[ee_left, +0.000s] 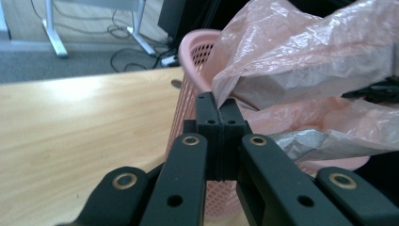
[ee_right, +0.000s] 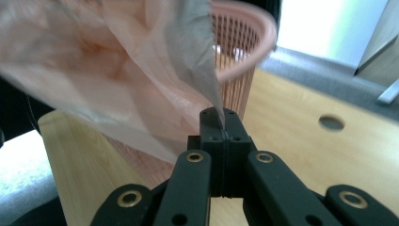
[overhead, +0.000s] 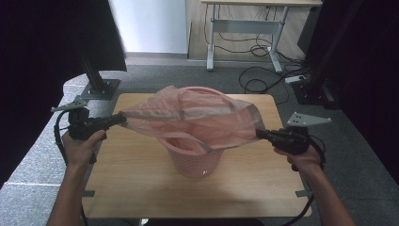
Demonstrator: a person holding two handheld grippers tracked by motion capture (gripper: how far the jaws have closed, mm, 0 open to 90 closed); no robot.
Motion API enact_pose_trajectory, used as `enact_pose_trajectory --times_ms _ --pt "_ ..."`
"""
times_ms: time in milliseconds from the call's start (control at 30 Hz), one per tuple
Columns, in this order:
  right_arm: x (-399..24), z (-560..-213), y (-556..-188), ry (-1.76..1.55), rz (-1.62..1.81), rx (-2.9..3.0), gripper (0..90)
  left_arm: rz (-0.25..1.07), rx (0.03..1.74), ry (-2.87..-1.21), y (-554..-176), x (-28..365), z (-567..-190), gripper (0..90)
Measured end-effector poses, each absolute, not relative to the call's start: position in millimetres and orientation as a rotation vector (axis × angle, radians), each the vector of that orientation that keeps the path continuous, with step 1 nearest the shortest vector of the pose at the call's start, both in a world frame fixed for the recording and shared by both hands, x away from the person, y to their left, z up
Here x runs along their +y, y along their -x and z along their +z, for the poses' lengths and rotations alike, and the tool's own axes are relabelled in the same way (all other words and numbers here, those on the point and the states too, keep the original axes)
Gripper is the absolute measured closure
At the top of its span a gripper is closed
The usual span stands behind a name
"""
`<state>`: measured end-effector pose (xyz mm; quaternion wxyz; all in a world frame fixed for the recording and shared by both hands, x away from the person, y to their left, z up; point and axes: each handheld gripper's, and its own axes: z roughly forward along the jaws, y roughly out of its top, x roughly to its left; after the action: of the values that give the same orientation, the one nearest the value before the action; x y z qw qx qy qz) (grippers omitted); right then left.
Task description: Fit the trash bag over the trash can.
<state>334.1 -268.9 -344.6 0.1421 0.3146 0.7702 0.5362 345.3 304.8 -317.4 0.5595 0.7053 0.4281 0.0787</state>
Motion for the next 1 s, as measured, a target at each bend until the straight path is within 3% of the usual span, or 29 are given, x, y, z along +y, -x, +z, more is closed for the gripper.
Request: enact_pose_trajectory --times_ms 367,633,1000 --pt "-261.7 -403.0 -355.4 -1.049 1.505 2.213 82.9 0.139 1.051 -1.698 -362.1 291.9 -345.4 89.7" --pt "-279.4 -362.4 -321.2 -0.935 1.569 2.071 57.7 0.155 1.022 -1.681 -356.7 290.3 -334.9 89.5" --pt "-254.1 -334.8 -298.8 -0.732 1.627 2.199 41.0 0.159 1.007 -1.681 -354.7 282.5 -329.8 89.5"
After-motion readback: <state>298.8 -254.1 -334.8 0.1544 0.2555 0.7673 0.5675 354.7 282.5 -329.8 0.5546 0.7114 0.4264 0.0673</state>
